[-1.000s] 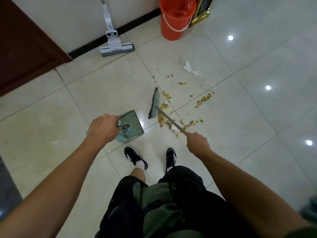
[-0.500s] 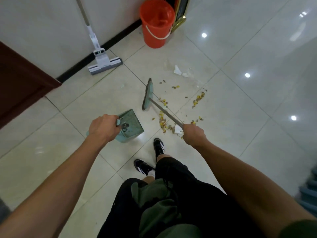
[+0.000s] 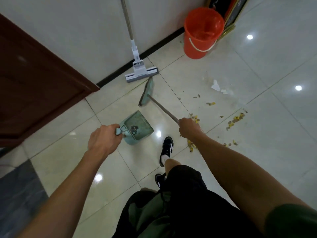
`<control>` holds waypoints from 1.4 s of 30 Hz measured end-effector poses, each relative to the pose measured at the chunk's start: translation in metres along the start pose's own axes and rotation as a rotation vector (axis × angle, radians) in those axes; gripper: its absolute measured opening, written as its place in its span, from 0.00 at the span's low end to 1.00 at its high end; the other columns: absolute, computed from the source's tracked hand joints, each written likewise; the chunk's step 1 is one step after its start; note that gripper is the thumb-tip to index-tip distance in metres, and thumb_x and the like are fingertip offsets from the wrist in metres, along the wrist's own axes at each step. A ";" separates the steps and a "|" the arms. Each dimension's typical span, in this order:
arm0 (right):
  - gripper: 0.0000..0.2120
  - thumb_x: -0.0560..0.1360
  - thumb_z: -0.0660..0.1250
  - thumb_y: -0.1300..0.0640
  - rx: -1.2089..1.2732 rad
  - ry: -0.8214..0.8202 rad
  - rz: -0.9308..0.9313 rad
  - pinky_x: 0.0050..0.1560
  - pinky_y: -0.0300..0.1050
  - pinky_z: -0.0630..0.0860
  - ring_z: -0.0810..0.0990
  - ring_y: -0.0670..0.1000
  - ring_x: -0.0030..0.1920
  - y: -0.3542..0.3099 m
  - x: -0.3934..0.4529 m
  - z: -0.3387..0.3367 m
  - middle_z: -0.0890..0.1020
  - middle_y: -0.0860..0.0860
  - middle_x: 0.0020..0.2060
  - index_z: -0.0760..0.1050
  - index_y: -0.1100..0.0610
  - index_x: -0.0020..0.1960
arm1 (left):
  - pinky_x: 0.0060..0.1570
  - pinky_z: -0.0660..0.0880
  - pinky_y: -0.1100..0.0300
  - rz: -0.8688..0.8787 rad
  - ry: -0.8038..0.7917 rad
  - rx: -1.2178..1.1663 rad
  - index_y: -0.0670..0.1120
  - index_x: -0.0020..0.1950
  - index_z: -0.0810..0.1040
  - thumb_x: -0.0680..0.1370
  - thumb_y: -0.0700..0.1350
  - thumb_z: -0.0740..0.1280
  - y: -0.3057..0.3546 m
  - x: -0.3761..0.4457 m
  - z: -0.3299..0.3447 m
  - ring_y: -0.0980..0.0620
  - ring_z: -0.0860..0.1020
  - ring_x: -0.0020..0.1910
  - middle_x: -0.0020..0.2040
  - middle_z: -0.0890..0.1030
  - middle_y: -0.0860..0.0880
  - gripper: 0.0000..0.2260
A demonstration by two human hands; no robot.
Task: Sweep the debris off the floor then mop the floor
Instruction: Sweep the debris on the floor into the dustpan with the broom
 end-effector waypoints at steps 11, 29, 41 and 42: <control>0.12 0.80 0.59 0.60 -0.024 -0.085 0.081 0.40 0.47 0.73 0.76 0.54 0.42 0.000 0.055 -0.033 0.78 0.55 0.47 0.73 0.60 0.62 | 0.37 0.73 0.55 0.067 -0.023 0.084 0.52 0.49 0.79 0.79 0.53 0.64 0.020 0.079 -0.026 0.41 0.80 0.40 0.42 0.82 0.45 0.07; 0.13 0.78 0.58 0.59 0.108 -0.055 0.549 0.42 0.47 0.75 0.78 0.53 0.43 0.112 -0.097 0.028 0.79 0.52 0.49 0.75 0.56 0.60 | 0.35 0.69 0.57 0.527 -0.103 0.166 0.54 0.48 0.79 0.78 0.50 0.64 0.123 0.148 -0.048 0.44 0.78 0.38 0.40 0.80 0.48 0.05; 0.09 0.77 0.60 0.60 0.272 0.081 0.586 0.36 0.45 0.74 0.77 0.54 0.38 0.045 -0.077 -0.001 0.76 0.52 0.40 0.75 0.54 0.55 | 0.43 0.81 0.49 0.626 -0.044 0.175 0.52 0.44 0.77 0.78 0.52 0.64 0.103 0.171 -0.089 0.45 0.80 0.38 0.38 0.80 0.50 0.06; 0.08 0.77 0.60 0.60 0.309 0.097 0.595 0.35 0.45 0.74 0.77 0.53 0.37 0.044 -0.070 -0.006 0.76 0.52 0.39 0.75 0.55 0.54 | 0.42 0.81 0.50 0.629 -0.040 0.182 0.53 0.44 0.77 0.78 0.52 0.63 0.104 0.175 -0.092 0.45 0.80 0.39 0.39 0.80 0.50 0.06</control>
Point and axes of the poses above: each hand's wrist, its own x-axis towards the middle knuckle, its own z-axis out of the palm, y = z × x, the point moved 7 cm from there along x, towards the middle knuckle
